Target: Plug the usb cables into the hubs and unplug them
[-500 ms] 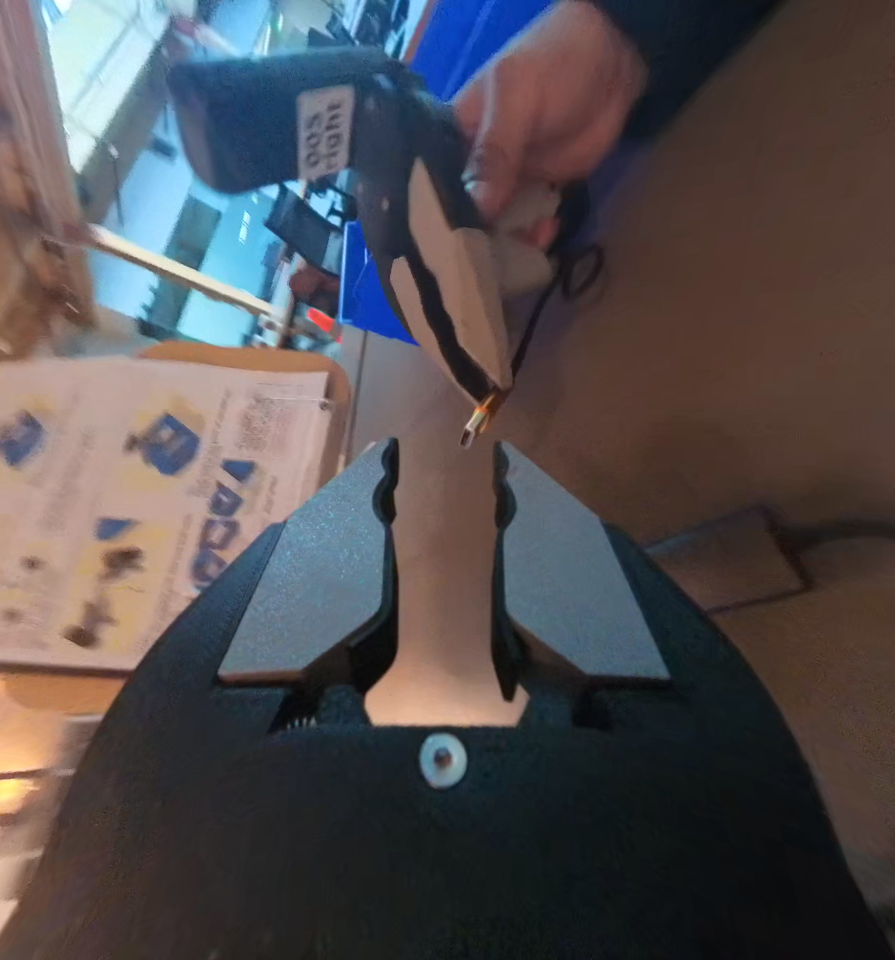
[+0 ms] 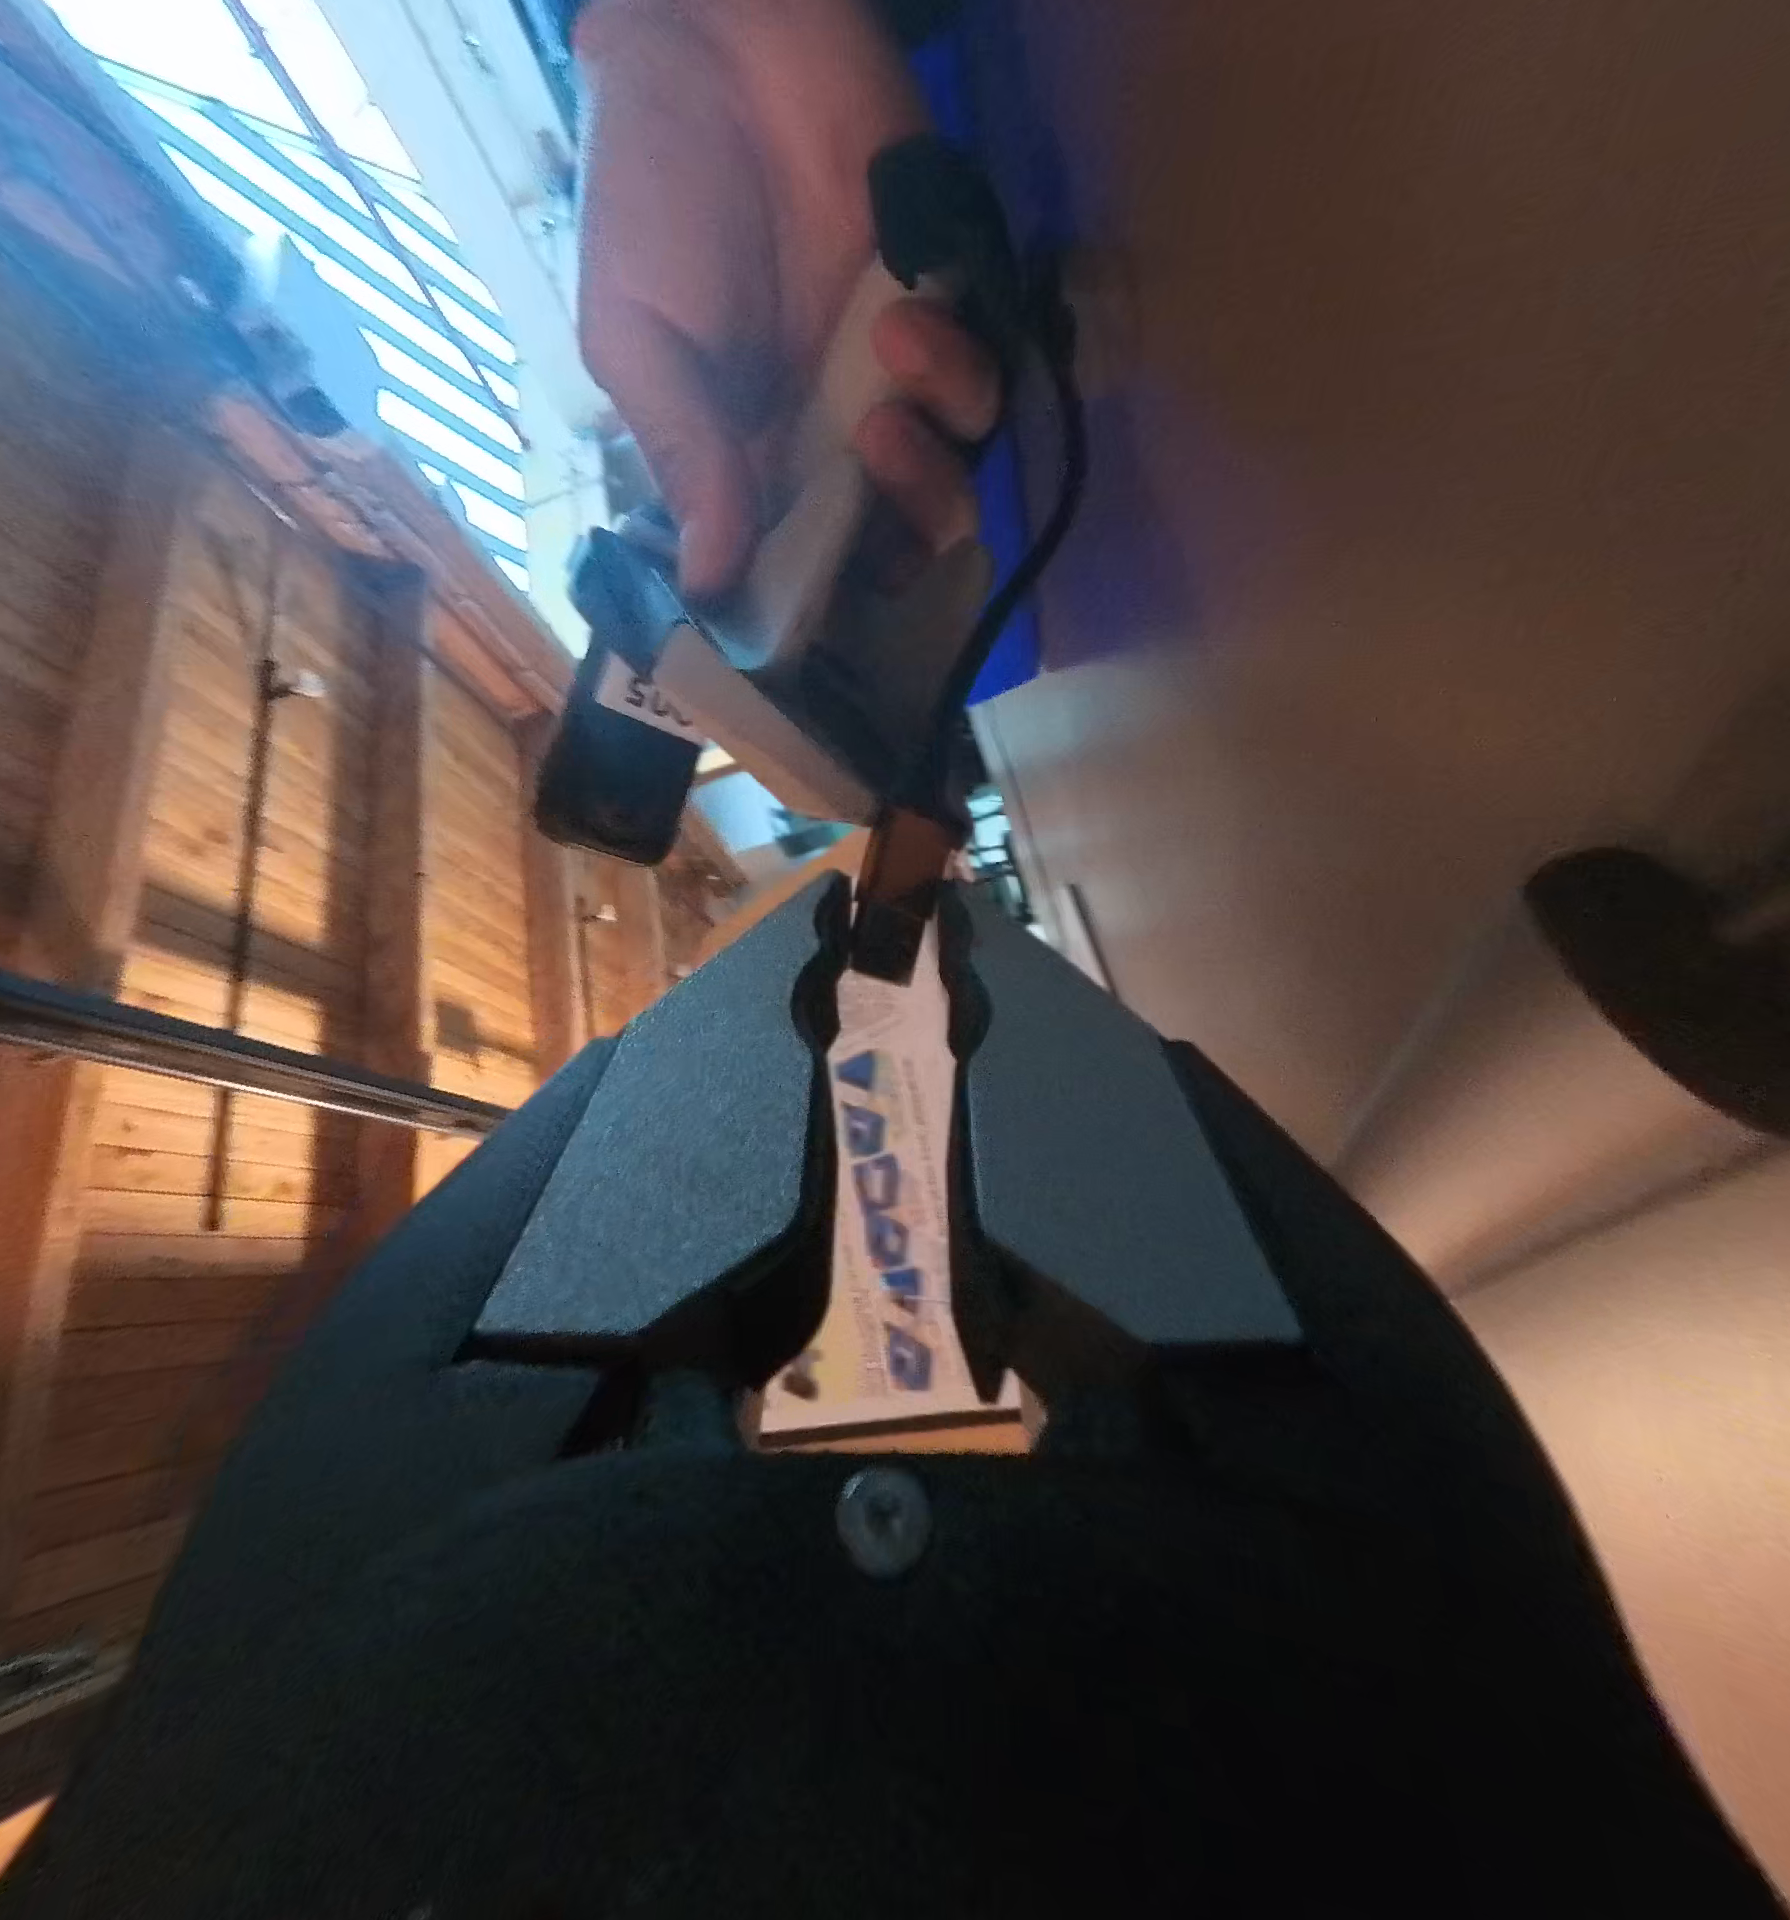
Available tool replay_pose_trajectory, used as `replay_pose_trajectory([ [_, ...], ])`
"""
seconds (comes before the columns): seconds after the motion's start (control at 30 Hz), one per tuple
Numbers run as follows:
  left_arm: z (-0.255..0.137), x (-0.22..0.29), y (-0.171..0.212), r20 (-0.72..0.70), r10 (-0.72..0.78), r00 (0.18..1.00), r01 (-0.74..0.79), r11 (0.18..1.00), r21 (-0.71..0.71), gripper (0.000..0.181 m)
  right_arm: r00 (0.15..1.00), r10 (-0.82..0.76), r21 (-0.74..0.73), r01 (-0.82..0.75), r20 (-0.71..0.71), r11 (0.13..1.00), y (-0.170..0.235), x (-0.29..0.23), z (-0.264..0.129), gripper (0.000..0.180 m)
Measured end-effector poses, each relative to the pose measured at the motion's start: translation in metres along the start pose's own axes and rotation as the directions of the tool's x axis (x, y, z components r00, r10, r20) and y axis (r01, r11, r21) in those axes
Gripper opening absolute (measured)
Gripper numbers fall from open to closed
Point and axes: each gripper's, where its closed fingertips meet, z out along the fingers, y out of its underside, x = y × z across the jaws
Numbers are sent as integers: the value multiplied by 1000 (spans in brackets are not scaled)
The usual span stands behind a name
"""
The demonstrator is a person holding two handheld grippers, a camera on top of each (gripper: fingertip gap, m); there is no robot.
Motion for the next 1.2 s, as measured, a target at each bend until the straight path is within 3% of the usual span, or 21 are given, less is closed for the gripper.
replay_pose_trajectory([
  [0.1,2,8,8,-135,-231,964,226,973,-49,12,995,-65,-3,65,-76,998,-3,6,-6,9],
  [0.17,2,11,14,-220,-518,827,515,854,-73,11,975,-147,25,153,-169,988,-14,8,-20,6],
  [0.23,1,19,20,-333,-766,550,770,620,-153,11,927,-227,48,252,-299,967,-27,11,-39,14],
  [0.3,0,15,25,-381,-893,239,917,337,-212,12,875,-319,61,365,-365,929,-38,0,-52,25],
  [0.4,-4,10,22,-452,-859,-241,942,-94,-322,12,808,-504,70,547,-305,834,-44,-43,-43,29],
  [0.47,-4,8,26,-458,-791,-406,900,-258,-353,12,764,-606,45,629,-221,776,-34,-68,-25,27],
  [0.53,-3,6,33,-448,-776,-444,888,-315,-335,12,743,-662,29,667,-97,745,-16,-86,-3,21],
  [0.57,-3,3,35,-450,-769,-454,886,-337,-318,12,739,-665,-3,669,-106,744,-12,-80,5,18],
  [0.67,-7,-16,34,-513,-701,-496,868,-426,-256,10,744,-595,-117,591,-302,798,-15,-28,16,22],
  [0.73,-12,-29,34,-559,-647,-518,847,-480,-229,5,777,-521,-146,505,-352,851,-11,-2,17,38],
  [0.77,-13,-33,36,-565,-632,-529,834,-509,-212,4,797,-491,-134,477,-351,869,-10,3,18,30],
  [0.87,-13,-28,40,-542,-656,-525,841,-497,-214,4,852,-414,-82,410,-320,908,-8,8,21,28],
  [0.9,-11,-25,42,-520,-678,-520,846,-491,-208,4,853,-396,-92,389,-339,917,-7,13,19,35],
  [0.97,-10,-26,42,-517,-676,-525,843,-498,-205,4,833,-405,-106,395,-377,912,-10,18,15,29],
  [1.07,-7,-27,46,-497,-654,-571,808,-555,-197,4,724,-510,-118,520,-464,846,-23,12,4,27],
  [1.2,-3,-18,51,-462,-615,-640,755,-614,-228,5,446,-585,-192,660,-677,726,-48,11,-22,15],
])
